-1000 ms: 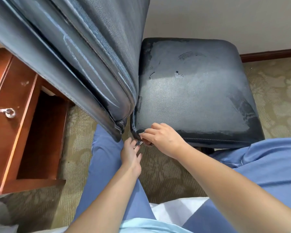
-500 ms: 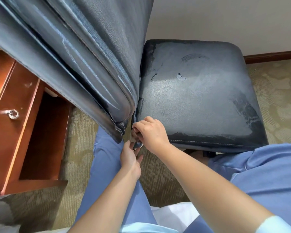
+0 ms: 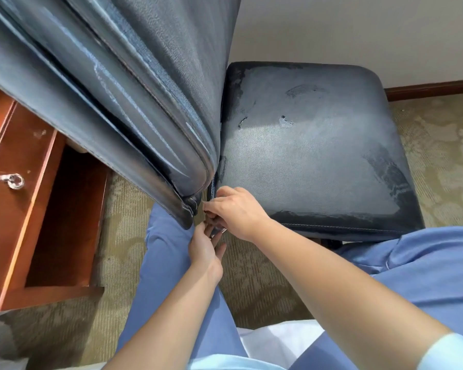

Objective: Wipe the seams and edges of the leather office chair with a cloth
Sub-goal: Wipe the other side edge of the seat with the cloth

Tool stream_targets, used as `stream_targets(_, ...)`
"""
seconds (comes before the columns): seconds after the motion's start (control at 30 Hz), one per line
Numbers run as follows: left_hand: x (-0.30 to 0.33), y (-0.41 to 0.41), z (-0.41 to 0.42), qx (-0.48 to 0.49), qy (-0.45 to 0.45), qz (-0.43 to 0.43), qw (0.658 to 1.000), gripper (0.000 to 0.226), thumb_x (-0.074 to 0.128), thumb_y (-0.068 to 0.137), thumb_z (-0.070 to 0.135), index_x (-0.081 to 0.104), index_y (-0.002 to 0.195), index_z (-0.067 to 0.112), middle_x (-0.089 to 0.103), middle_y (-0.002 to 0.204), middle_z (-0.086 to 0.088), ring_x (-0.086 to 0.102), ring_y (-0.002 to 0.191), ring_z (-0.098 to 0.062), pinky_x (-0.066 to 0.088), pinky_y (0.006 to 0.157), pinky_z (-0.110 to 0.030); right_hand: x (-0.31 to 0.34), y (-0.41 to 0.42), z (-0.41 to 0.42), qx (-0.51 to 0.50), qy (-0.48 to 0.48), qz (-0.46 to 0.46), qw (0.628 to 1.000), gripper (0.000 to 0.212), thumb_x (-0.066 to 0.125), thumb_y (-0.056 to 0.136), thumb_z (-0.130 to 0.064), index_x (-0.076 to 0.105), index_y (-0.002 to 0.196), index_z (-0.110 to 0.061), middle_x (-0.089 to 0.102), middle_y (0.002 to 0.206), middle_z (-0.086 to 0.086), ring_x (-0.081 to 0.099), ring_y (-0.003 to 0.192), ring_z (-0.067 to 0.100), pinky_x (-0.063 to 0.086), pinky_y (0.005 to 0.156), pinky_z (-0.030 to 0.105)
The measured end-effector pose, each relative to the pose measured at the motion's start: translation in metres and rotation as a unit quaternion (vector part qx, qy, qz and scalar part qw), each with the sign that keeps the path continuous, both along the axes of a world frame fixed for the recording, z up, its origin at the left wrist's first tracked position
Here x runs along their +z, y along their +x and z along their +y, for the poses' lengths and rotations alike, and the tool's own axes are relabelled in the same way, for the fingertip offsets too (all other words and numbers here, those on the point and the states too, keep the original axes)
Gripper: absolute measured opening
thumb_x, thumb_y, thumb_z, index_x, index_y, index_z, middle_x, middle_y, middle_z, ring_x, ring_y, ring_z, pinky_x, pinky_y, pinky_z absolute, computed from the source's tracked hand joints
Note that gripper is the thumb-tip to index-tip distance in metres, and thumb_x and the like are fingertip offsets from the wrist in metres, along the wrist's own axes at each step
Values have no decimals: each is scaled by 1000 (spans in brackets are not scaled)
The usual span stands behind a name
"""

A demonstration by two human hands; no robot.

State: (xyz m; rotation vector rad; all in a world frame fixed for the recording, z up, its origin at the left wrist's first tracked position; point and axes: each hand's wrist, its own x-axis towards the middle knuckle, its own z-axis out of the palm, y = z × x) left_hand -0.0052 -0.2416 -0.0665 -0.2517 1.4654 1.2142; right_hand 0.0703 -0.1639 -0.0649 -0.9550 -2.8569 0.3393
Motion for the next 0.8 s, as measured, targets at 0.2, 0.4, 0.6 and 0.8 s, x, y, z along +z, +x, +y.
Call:
stream_targets(0.2,3,-5,3,-2,17,-3,1000,19,38,101,23,57,97,19,62,96,3,58,85,-12,38,88,-34,7,-9,12,-160,-82,30,983,6,56,84,-27,61,85,-24,57,95,2,52,102,25,27,72,30)
stream_targets(0.4,2,-1,4,2,20,-7,1000,26,42,98,22,54,76,21,59,80,5,57,78,-9,37,88,-34,-1,11,-2,10,-53,7,999,23,65,79,-22,67,102,-25,69,96,-11,51,117,25,39,89,34)
stream_targets(0.6,1,3,4,0,23,-3,1000,22,42,99,23,57,83,22,61,88,5,57,81,-9,38,82,-32,1,9,6,-52,-20,1,998,26,61,83,-33,64,107,-24,67,104,-8,45,126,25,29,99,35)
stream_targets(0.8,3,0,-1,-12,26,-13,999,23,38,101,24,58,91,22,63,95,6,58,87,-10,37,91,-33,12,5,15,-65,-59,-54,995,31,52,88,-37,54,116,-25,58,122,-8,27,136,20,18,108,33)
